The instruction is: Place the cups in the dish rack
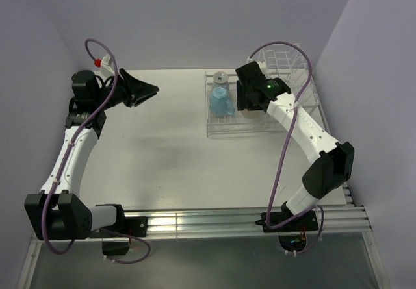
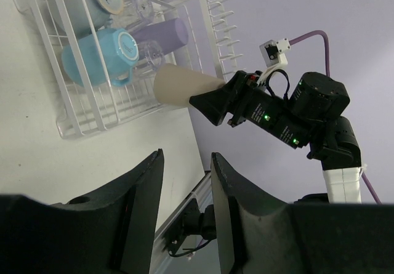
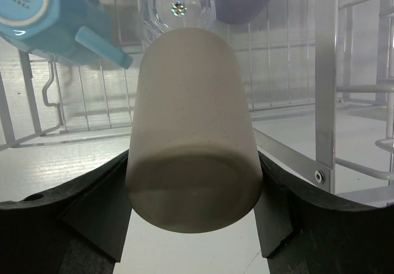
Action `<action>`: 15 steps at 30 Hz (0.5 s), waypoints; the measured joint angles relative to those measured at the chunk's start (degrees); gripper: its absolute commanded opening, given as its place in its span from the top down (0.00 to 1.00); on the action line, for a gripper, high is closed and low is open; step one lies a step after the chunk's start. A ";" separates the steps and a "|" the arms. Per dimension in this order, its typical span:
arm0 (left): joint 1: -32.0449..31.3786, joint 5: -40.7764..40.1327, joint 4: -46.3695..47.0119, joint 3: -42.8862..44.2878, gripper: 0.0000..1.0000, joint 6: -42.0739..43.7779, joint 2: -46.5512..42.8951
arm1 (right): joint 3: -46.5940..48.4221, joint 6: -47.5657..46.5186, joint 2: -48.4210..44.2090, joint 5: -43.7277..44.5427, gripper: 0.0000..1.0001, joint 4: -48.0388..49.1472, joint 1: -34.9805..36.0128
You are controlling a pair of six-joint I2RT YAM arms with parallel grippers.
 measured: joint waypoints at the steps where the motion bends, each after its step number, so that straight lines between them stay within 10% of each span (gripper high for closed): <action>1: 0.00 0.00 0.00 0.00 0.58 0.00 0.07 | 0.00 0.00 0.00 0.02 0.98 -0.17 -0.02; 15: 0.00 0.04 -0.83 -0.39 0.58 1.03 0.83 | -1.77 -0.13 -0.04 -1.01 0.98 -0.17 1.22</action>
